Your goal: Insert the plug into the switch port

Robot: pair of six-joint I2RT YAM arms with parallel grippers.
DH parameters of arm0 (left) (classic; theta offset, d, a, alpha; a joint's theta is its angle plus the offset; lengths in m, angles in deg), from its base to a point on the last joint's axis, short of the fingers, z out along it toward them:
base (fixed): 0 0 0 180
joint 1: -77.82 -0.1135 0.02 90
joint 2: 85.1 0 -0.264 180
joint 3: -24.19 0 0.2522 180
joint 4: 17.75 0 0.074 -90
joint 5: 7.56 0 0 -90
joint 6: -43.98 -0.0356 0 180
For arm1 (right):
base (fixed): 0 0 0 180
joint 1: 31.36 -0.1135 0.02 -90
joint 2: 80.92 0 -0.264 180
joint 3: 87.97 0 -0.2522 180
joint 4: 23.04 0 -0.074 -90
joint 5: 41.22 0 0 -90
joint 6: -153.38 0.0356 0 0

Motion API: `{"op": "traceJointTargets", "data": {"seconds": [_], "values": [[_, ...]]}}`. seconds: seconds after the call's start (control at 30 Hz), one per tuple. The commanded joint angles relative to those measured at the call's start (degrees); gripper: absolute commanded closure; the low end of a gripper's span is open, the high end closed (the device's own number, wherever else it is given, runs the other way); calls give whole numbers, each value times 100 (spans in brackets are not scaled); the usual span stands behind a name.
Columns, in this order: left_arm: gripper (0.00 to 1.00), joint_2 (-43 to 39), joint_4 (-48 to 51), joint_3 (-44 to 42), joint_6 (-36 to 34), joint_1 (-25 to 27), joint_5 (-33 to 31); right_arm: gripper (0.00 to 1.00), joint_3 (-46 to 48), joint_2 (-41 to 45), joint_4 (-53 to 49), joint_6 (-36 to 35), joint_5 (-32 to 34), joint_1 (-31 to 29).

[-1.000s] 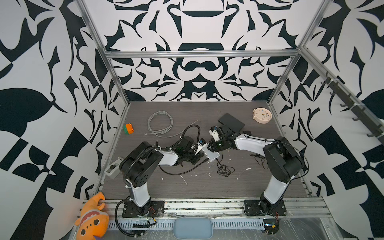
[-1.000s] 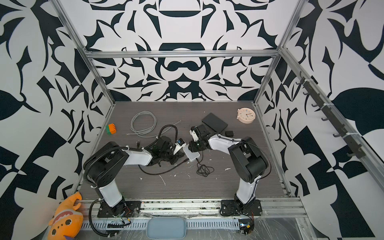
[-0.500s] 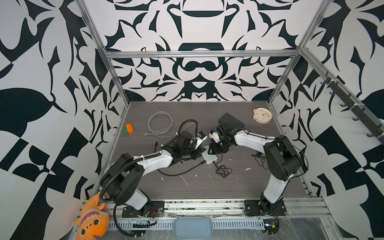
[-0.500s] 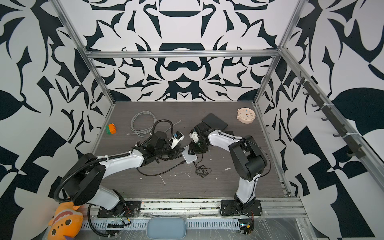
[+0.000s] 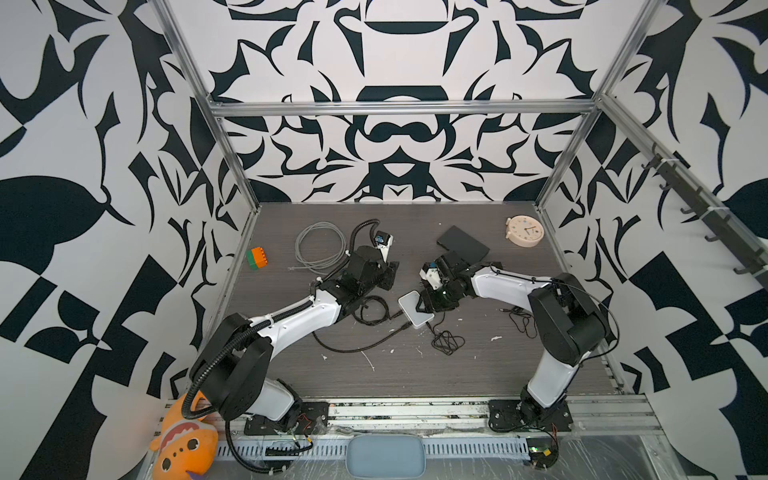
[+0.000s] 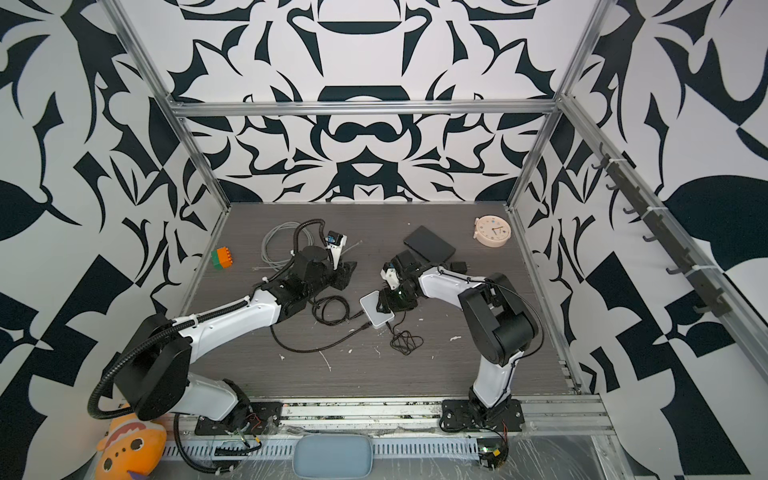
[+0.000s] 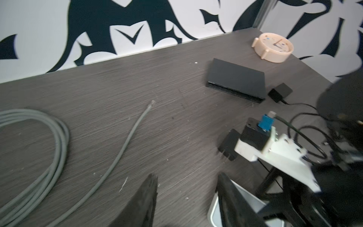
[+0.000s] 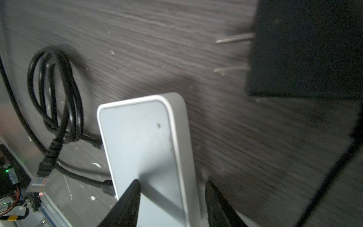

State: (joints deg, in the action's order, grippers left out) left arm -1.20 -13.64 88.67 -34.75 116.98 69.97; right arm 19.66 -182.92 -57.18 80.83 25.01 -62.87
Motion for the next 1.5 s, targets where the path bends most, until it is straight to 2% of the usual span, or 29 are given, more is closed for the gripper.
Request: {"op": "traceJointTargets", "data": {"seconds": [0.0,0.1,0.23,0.37,0.43,0.53,0.63,0.73,0.87,0.93,1.03,1.2,1.47], "values": [[45,-110,643,207,798,-391,-720,47,10,-69,347,350,-27,-414],[44,35,812,359,1009,-862,-587,47,-9,-248,768,706,-8,-807],[43,613,1221,893,510,-1039,-369,48,-205,-471,1211,1180,-64,-1141],[44,1318,1326,1387,25,-1180,95,45,-359,-243,1206,1337,-16,-1040],[44,1729,1383,1694,-306,-1217,309,44,-434,59,895,1184,99,-773],[45,2209,1677,2214,-469,-1226,297,42,-517,577,351,823,248,-181],[46,2305,1500,2270,-283,-1226,652,41,-577,1003,-53,564,584,648],[46,2386,1363,2351,4,-1144,978,37,-689,1108,-282,268,1319,1394],[47,2694,1495,2793,156,-827,1237,33,-1415,405,-459,-161,1176,2445],[46,2872,1502,3014,183,-650,1178,33,-1897,-36,-593,-190,1155,2713],[45,3310,1477,3484,333,-500,1231,33,-2271,-505,-503,-50,1150,2863],[45,4155,1240,4390,970,-444,1586,32,-2848,-1086,-431,-84,1313,2946],[47,4567,1248,4578,1222,-72,1832,32,-3927,-2155,-530,-733,989,3220]]}}
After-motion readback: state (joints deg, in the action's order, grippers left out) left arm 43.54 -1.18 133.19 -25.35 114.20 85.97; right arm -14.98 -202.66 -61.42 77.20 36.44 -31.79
